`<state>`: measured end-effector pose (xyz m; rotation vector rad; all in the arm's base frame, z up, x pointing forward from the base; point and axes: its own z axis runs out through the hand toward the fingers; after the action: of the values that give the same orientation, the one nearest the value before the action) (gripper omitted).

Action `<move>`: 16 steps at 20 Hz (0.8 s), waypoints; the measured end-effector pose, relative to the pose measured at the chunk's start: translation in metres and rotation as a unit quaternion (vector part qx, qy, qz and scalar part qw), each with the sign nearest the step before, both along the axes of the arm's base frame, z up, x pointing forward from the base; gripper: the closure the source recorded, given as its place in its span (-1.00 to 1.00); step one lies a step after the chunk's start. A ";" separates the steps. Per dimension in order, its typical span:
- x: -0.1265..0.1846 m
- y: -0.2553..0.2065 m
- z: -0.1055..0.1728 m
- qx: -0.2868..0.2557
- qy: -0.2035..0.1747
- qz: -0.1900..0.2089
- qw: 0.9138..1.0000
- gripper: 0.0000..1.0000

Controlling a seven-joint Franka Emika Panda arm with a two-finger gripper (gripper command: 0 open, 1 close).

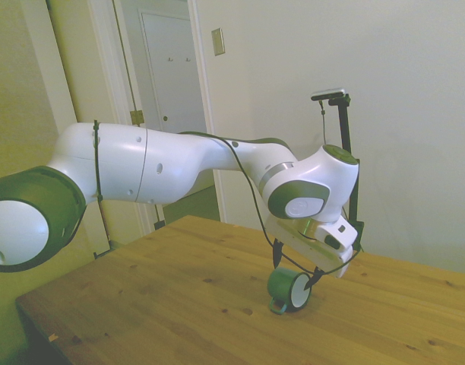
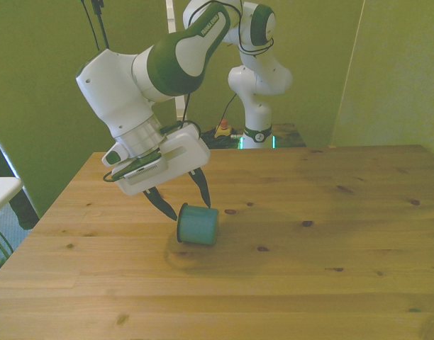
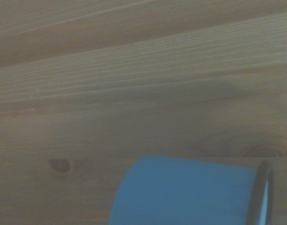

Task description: Flip the mug upright

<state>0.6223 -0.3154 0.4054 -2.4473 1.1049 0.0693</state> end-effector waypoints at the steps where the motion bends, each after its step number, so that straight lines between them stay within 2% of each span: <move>1: -0.001 -0.002 -0.002 0.010 -0.006 0.006 1.000 -1.00; 6: -0.006 -0.005 -0.007 0.068 -0.041 0.039 0.996 -1.00; 12: -0.004 -0.011 -0.015 0.132 -0.056 0.047 0.989 -1.00; 16: -0.003 -0.019 -0.025 0.165 -0.054 0.051 0.984 -1.00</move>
<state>0.6191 -0.3345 0.3805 -2.1812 0.8460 0.1386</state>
